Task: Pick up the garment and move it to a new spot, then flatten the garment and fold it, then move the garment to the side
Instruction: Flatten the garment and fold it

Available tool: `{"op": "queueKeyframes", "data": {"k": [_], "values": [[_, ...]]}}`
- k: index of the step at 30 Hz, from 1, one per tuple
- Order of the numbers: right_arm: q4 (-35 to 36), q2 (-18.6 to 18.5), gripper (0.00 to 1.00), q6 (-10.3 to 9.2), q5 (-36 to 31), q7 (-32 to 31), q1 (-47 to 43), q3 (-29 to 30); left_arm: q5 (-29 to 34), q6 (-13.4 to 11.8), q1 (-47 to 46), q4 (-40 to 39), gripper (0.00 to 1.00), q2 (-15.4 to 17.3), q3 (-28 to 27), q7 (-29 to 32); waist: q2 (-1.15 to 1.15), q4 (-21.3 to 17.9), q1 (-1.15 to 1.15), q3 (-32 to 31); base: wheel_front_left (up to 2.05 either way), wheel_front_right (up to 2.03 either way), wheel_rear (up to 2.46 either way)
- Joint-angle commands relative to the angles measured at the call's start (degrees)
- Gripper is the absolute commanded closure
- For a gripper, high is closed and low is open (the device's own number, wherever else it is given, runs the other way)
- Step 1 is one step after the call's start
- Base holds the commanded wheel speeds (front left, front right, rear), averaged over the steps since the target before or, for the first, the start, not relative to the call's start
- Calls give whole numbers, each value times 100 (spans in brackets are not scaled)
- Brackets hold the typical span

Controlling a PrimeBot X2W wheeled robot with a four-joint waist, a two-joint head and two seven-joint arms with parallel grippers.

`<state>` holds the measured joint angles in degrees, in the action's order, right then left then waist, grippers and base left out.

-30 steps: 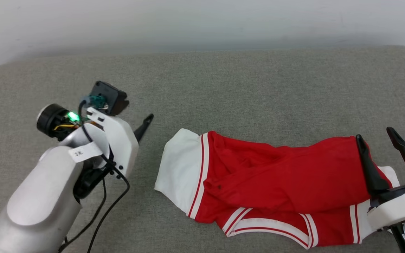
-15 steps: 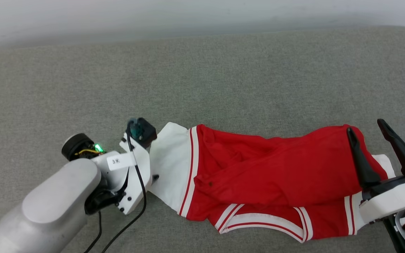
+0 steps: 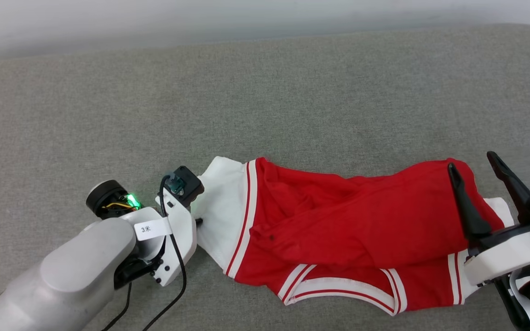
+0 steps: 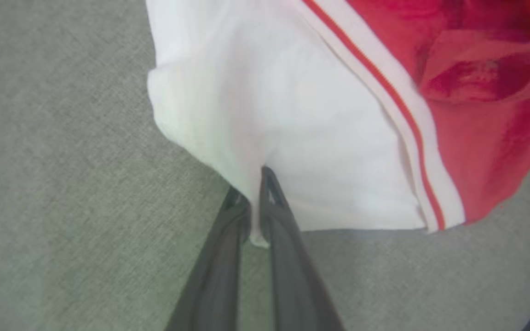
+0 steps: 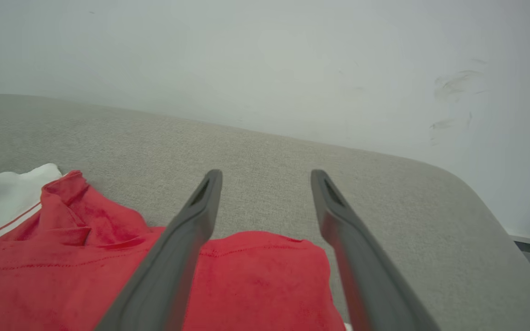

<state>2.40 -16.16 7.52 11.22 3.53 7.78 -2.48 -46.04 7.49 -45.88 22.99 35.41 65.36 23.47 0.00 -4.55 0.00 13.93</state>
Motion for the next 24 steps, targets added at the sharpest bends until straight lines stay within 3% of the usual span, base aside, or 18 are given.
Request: {"op": "queueKeyframes", "data": {"k": [1,8,17,24], "values": [[-15,11,0,-6,10,23,27,8,23,-15,-10,40,100,9,17,-46,0,35,0,-52,0,0,0],[-158,9,0,-5,63,120,-141,99,31,-240,83,-441,100,361,-352,-886,0,240,0,-330,0,0,0],[-250,12,0,-5,95,169,-235,141,-262,-951,705,-1160,100,1265,-643,-864,0,412,0,-394,0,0,0],[-367,-43,0,-6,108,151,-181,161,-636,-1317,1287,-929,100,1577,-714,-866,0,381,0,-237,0,0,0]]}}
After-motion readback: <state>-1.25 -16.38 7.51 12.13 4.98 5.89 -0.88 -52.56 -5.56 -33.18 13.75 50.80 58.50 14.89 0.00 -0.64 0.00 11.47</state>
